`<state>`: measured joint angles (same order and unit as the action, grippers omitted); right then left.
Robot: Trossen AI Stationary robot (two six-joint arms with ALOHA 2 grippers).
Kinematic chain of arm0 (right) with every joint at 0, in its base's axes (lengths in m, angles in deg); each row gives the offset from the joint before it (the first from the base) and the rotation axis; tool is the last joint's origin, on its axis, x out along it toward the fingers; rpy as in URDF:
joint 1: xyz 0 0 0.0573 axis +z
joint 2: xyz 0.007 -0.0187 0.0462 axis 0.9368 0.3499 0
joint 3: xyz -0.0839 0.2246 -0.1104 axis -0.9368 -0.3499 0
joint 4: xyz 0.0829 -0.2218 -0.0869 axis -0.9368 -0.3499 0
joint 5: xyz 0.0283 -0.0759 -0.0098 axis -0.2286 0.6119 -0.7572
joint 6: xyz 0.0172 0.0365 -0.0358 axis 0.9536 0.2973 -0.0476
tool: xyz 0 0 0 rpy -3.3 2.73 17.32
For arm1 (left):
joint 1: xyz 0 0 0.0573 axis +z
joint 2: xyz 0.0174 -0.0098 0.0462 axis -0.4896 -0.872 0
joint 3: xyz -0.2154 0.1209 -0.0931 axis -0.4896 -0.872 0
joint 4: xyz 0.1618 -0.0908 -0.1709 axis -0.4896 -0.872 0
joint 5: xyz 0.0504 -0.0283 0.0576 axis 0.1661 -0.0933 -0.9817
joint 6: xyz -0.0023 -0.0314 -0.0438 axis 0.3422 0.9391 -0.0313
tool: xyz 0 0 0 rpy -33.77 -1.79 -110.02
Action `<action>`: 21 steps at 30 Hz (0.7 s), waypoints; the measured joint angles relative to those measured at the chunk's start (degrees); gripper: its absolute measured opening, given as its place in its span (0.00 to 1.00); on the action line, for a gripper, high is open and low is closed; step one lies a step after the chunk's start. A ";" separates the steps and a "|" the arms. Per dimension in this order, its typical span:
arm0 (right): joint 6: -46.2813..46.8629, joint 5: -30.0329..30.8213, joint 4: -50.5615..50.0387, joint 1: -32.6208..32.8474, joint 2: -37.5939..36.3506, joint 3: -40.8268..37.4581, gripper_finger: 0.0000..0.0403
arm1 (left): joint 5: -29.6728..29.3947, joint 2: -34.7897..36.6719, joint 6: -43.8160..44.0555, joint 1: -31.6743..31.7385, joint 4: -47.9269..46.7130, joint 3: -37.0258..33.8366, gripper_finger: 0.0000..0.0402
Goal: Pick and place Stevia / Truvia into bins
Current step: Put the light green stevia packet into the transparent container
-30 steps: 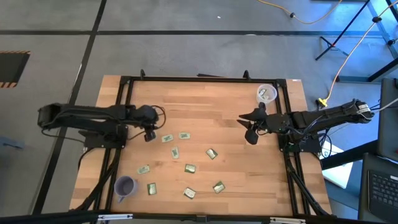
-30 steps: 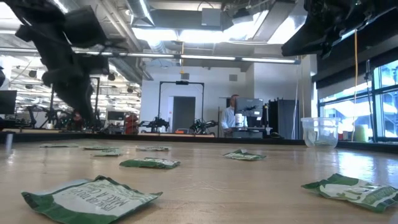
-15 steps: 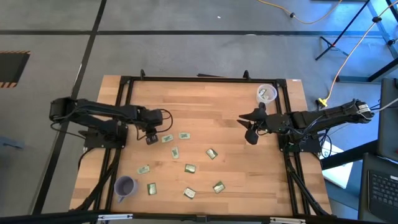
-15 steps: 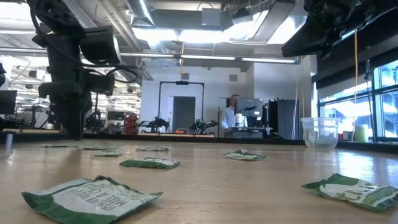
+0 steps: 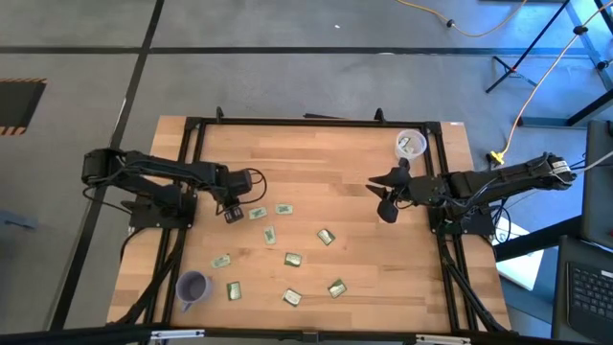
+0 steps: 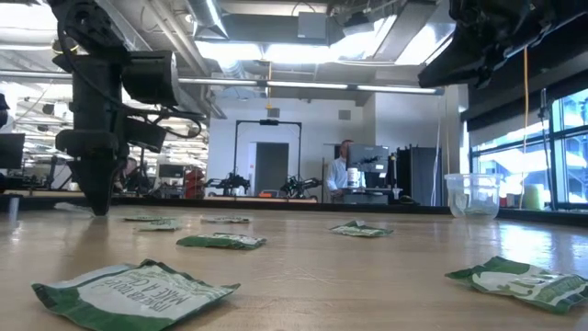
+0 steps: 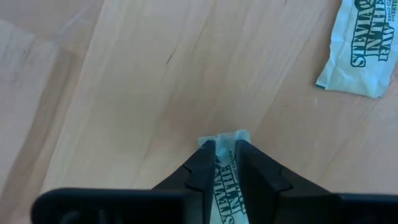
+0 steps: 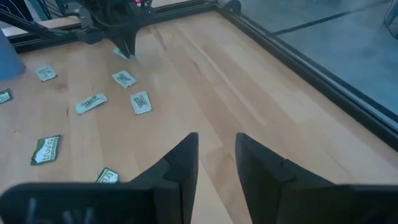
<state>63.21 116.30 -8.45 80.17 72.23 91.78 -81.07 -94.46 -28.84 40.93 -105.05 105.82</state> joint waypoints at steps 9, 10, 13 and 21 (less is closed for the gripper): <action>-0.23 0.00 -0.38 0.00 0.00 0.00 0.27 | 0.42 0.77 0.00 0.00 -0.87 1.13 0.02; -0.68 0.00 -0.38 0.00 0.00 0.00 0.27 | 0.60 0.89 -0.01 0.00 -1.30 1.62 0.01; -3.40 -0.03 -0.40 0.00 0.00 0.00 0.27 | 2.03 2.04 -1.64 0.00 -0.55 4.62 0.01; -9.90 -3.75 1.28 -0.04 1.06 0.00 0.27 | 7.41 2.92 -8.65 0.00 17.10 12.36 0.01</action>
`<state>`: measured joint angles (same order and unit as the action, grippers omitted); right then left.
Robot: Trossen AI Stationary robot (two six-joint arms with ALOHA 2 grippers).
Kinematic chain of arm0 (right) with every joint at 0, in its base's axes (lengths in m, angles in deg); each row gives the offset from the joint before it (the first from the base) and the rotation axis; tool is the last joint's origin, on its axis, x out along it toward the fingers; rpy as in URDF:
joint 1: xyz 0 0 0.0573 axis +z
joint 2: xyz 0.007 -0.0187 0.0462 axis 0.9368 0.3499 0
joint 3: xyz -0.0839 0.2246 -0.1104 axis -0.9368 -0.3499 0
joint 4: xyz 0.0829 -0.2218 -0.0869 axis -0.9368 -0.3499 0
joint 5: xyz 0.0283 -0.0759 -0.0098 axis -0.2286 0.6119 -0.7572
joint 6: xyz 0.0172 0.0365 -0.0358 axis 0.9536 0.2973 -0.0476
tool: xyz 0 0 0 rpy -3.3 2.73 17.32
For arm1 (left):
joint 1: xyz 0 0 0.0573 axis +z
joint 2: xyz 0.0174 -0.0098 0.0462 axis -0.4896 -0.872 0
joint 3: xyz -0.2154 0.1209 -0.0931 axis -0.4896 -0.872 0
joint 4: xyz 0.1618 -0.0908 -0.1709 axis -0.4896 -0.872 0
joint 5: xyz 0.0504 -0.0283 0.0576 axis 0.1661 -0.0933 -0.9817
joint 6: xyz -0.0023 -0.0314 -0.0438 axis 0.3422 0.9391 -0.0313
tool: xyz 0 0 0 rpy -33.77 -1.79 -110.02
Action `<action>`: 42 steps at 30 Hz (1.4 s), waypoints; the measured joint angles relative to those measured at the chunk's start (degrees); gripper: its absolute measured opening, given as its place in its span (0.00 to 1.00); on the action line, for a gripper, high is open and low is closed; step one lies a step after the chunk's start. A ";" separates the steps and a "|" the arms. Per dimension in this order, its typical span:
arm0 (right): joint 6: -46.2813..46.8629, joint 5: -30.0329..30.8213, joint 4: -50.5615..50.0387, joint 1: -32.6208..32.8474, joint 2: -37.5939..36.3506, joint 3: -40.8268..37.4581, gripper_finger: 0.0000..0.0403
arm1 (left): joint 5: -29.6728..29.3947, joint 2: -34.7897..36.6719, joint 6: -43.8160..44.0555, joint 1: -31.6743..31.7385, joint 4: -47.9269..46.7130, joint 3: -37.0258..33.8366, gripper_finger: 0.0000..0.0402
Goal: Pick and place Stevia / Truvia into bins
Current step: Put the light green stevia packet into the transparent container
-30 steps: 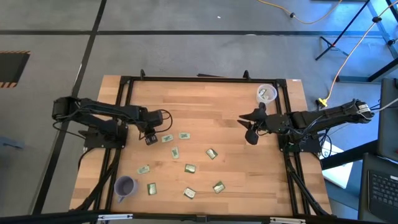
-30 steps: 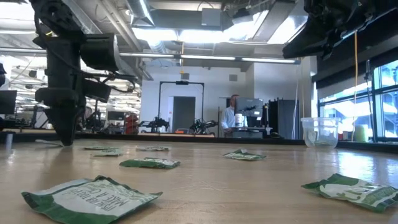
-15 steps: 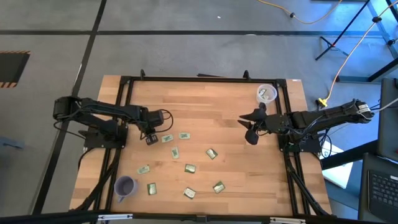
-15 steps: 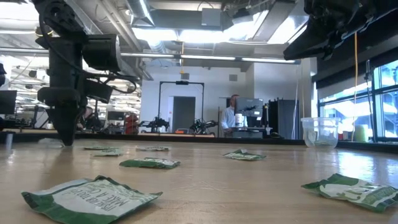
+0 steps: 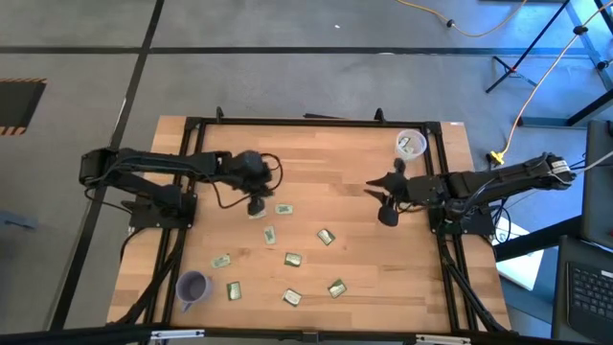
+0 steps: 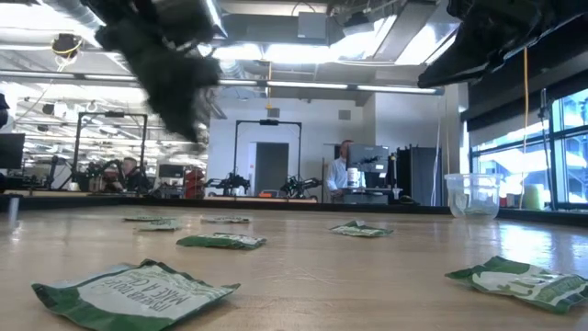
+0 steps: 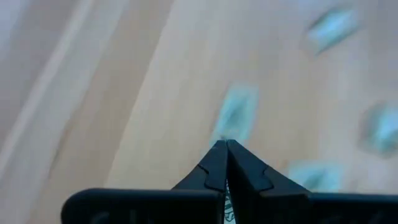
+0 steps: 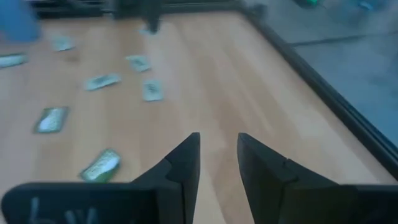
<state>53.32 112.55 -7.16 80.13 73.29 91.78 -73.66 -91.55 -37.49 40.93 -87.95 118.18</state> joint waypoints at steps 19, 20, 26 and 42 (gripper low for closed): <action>-20.05 -17.15 48.66 0.00 24.19 0.02 0.27 | 37.63 -11.08 -16.09 -2.72 64.54 0.43 0.01; -20.40 -18.22 50.37 0.00 25.12 0.02 0.27 | 38.56 -12.53 -15.71 -3.01 67.38 0.43 0.01; -20.37 -26.14 60.98 0.01 30.17 0.06 0.27 | 40.05 -19.91 -14.43 -3.67 76.55 1.54 0.01; -20.90 -27.34 62.29 0.07 36.84 4.22 0.27 | 51.97 -28.45 -8.27 -4.01 76.70 12.32 0.01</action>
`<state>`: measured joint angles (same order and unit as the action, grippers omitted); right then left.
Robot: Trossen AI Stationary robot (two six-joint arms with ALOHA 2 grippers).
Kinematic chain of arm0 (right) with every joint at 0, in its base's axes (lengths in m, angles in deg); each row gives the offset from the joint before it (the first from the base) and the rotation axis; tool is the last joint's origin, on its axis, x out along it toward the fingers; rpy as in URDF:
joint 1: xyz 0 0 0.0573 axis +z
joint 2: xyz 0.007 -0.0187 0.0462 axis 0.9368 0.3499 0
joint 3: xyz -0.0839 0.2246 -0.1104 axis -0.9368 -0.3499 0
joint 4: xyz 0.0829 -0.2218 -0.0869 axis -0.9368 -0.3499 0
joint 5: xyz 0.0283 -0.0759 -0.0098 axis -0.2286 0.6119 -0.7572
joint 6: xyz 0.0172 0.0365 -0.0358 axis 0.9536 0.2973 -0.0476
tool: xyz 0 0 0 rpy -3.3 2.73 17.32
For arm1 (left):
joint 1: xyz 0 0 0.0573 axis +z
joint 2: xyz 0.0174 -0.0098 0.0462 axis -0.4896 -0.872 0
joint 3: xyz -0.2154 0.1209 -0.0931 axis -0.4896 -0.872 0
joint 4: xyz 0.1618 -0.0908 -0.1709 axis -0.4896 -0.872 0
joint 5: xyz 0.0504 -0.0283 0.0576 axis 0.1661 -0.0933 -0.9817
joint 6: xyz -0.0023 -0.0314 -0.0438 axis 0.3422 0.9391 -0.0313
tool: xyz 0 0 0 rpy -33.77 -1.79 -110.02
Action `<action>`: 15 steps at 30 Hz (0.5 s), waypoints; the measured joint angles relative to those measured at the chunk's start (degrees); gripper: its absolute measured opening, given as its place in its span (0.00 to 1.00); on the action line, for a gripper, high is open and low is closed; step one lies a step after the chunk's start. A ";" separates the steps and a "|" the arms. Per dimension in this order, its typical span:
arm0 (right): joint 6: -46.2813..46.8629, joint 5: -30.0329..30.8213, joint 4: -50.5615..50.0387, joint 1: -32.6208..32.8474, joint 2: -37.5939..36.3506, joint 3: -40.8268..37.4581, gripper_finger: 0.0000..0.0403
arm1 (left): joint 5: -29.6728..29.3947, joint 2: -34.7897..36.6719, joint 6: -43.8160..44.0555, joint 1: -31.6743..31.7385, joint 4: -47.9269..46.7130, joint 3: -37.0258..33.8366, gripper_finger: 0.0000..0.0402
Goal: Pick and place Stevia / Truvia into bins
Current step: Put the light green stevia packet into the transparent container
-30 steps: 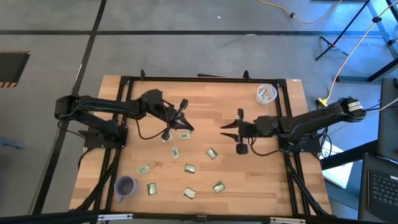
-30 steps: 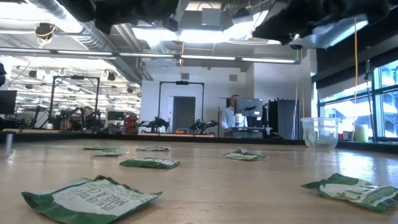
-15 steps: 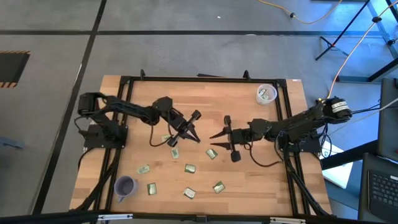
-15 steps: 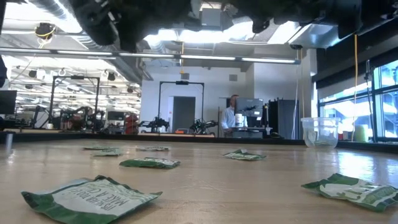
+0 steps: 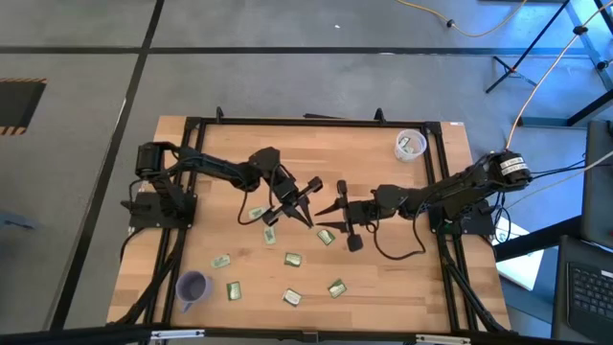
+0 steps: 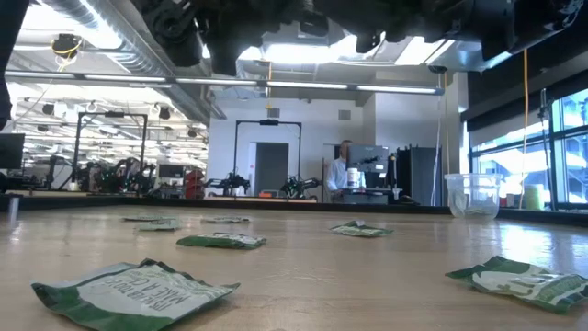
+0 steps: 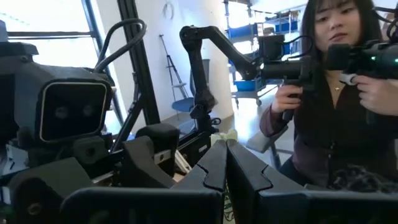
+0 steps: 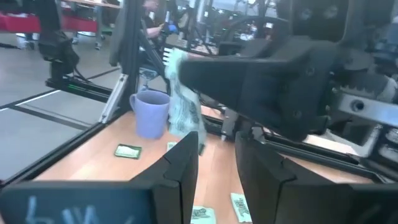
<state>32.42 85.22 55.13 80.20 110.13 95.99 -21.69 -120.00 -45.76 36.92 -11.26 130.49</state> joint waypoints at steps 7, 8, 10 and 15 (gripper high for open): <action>0.81 -2.71 0.22 0.02 0.00 0.00 0.27 | -0.85 0.01 -2.67 -0.01 -0.19 0.00 0.01; 0.81 -3.28 0.36 0.02 0.00 0.06 0.27 | -0.90 0.01 -3.19 -0.01 -0.19 0.00 0.01; 0.72 -4.01 0.35 0.02 0.00 0.42 0.27 | -1.02 0.01 -4.18 -0.01 -0.30 0.00 0.01; -0.53 -4.08 0.35 0.02 0.00 1.10 0.27 | -1.36 -0.01 -4.66 -0.01 -0.35 0.00 0.01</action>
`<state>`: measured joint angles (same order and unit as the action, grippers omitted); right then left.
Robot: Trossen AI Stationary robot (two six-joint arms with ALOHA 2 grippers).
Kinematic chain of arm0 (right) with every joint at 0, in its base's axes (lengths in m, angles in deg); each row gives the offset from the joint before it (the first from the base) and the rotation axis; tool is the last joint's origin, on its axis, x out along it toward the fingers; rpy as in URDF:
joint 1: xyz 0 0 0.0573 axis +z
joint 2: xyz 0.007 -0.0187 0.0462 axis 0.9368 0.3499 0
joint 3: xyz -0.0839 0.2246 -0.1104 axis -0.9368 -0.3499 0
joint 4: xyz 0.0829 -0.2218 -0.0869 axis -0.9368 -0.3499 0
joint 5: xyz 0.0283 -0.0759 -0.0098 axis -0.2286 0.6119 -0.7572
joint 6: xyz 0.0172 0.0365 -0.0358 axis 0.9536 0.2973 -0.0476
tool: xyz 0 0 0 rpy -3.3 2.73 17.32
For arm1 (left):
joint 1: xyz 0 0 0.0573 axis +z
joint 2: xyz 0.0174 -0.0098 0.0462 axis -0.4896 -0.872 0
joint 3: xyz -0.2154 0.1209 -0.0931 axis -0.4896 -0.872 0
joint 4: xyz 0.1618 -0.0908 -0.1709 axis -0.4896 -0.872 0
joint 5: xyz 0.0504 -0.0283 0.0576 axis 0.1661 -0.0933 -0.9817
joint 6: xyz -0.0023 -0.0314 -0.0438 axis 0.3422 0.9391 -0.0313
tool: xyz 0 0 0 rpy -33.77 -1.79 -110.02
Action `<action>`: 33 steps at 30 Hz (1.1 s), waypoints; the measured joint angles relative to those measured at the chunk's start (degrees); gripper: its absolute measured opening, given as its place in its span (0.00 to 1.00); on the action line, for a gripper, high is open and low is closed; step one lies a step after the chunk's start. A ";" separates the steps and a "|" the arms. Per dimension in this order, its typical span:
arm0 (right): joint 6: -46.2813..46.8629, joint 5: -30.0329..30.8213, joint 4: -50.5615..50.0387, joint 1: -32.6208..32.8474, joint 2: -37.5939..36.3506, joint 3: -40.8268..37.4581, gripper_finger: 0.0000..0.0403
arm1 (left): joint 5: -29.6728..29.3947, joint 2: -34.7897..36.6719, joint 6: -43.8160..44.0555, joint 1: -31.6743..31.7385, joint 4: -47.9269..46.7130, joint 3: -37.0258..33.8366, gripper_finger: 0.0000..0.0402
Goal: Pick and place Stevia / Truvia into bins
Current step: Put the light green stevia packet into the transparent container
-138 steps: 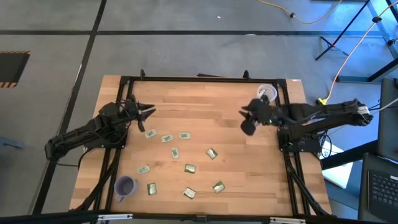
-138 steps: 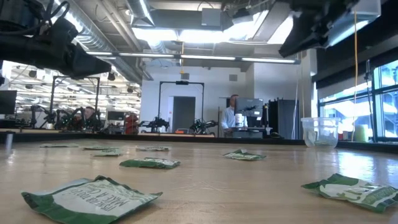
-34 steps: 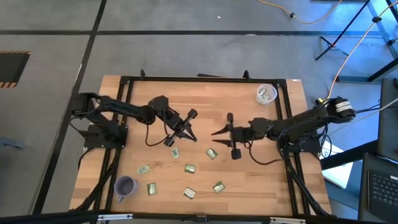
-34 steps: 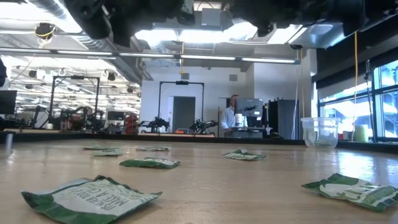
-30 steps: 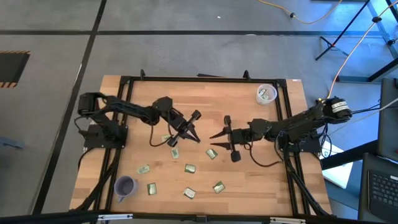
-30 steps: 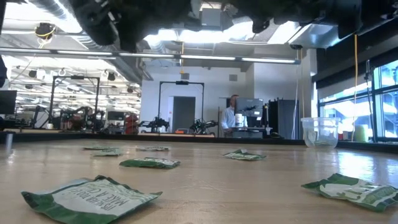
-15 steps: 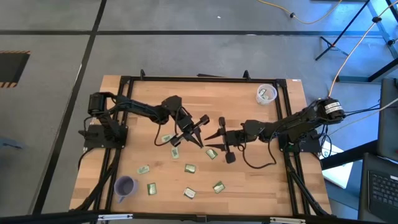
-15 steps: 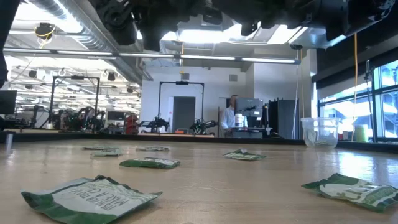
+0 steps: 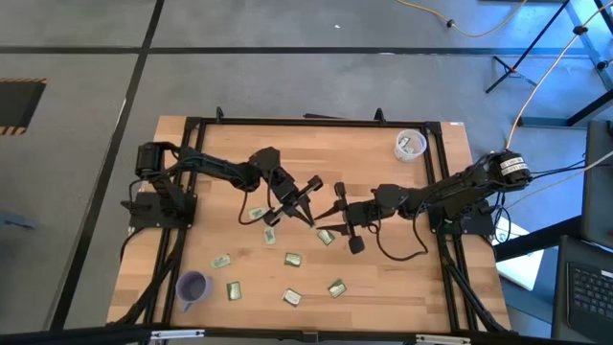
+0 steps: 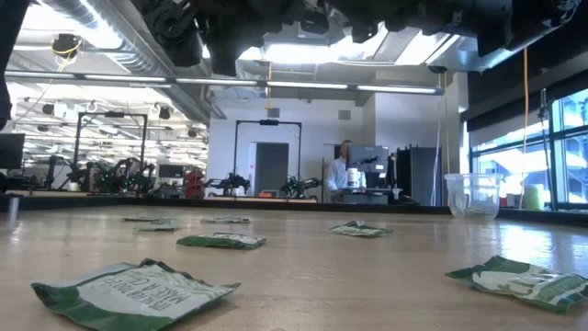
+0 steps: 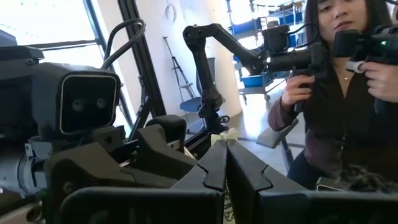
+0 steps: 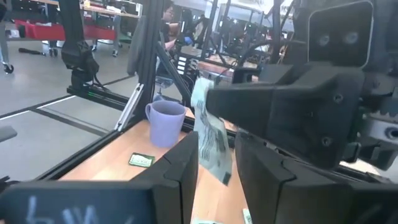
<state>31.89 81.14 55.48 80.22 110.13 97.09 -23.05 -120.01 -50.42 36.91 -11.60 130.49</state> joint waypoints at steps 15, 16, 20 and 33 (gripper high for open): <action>1.51 -2.54 -0.23 -0.04 -0.02 0.23 0.13 | -2.36 0.02 -1.48 -0.04 -0.09 0.00 0.01; 1.54 -2.53 -0.26 -0.04 -0.02 0.23 0.10 | -2.33 0.02 -1.48 -0.04 -0.09 0.00 0.01; 1.43 -2.49 -0.28 -0.02 -0.02 0.23 0.02 | -2.31 0.02 -1.42 -0.04 -0.28 0.00 0.01; 4.38 -2.42 -3.05 0.00 -0.44 0.23 0.00 | 2.83 3.78 6.45 3.53 -3.91 0.00 0.20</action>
<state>36.26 78.72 52.43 80.22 109.69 97.33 -20.22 -116.22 -43.96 40.43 -15.52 130.49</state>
